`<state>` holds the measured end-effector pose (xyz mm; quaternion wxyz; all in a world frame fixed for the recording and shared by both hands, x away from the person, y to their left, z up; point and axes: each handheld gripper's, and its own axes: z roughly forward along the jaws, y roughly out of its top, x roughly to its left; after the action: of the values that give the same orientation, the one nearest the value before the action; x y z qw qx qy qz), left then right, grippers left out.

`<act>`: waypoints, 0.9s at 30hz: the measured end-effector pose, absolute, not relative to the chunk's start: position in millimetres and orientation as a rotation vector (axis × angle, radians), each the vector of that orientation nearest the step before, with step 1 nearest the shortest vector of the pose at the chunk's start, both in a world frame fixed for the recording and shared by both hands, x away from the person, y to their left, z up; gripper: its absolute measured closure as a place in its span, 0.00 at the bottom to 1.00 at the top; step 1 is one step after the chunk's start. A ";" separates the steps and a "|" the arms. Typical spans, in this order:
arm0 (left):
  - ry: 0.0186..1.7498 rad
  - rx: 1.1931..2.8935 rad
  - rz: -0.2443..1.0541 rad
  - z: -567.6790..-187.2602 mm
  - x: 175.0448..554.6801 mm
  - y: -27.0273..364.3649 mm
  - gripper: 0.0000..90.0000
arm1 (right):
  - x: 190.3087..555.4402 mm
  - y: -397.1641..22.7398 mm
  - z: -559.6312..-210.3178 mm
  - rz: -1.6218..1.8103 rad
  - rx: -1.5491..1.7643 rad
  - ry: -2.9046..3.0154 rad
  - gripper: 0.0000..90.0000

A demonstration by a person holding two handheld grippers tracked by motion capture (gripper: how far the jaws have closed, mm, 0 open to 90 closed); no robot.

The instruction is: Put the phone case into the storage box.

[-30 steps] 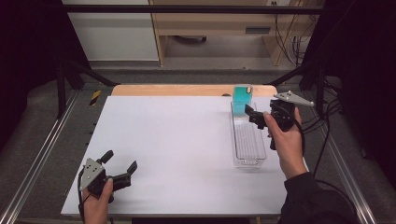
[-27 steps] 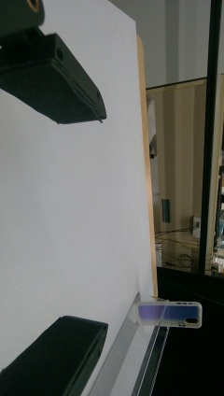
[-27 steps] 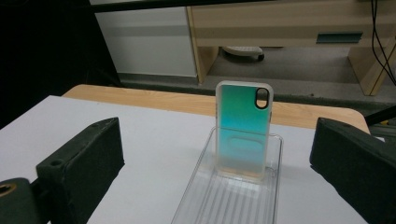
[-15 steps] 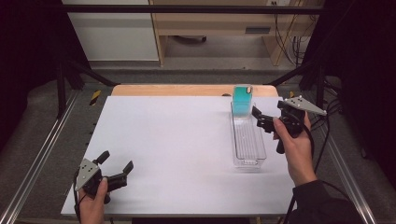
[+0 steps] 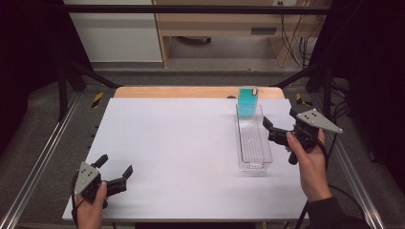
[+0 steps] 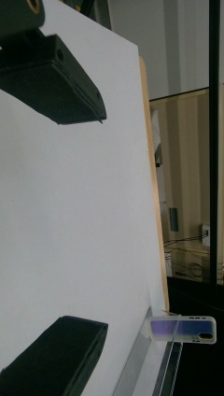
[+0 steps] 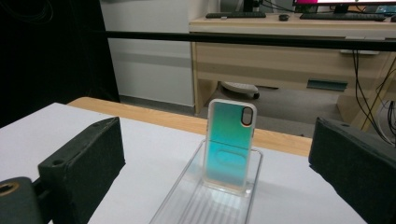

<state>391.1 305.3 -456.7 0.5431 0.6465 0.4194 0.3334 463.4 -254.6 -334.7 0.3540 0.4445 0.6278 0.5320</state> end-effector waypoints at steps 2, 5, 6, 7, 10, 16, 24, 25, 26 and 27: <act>0.990 1.527 0.775 -456.5 391.6 306.8 0.01 | 459.7 -259.1 -334.4 1.380 1.146 1.616 0.04; 0.983 1.525 0.766 -456.7 391.8 305.7 0.01 | 455.4 -263.4 -336.2 1.373 1.130 1.611 0.04; 0.982 1.531 0.767 -456.9 391.9 304.8 0.01 | 454.1 -264.5 -337.2 1.371 1.128 1.610 0.04; 0.979 1.532 0.763 -457.1 392.0 303.9 0.01 | 452.8 -265.7 -338.5 1.373 1.124 1.610 0.04; 0.974 1.536 0.765 -457.0 391.9 302.6 0.01 | 448.6 -269.2 -342.7 1.376 1.129 1.614 0.04; 0.975 1.534 0.769 -457.1 392.4 303.8 0.01 | 442.6 -277.3 -351.1 1.381 1.139 1.621 0.04; 0.977 1.535 0.768 -457.5 392.6 304.0 0.01 | 433.4 -288.4 -357.0 1.390 1.139 1.610 0.04; 0.977 1.535 0.768 -457.5 392.6 304.0 0.01 | 432.3 -289.9 -358.1 1.390 1.139 1.608 0.04; 0.977 1.535 0.768 -457.5 392.7 304.1 0.01 | 431.2 -291.1 -359.0 1.392 1.140 1.608 0.04; 0.977 1.536 0.768 -457.5 392.8 304.2 0.01 | 430.0 -292.4 -360.1 1.390 1.142 1.608 0.04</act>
<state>392.8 304.2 -457.5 0.5505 0.6490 0.4126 0.3247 430.0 -292.4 -360.1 0.3564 0.4422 0.6226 0.5384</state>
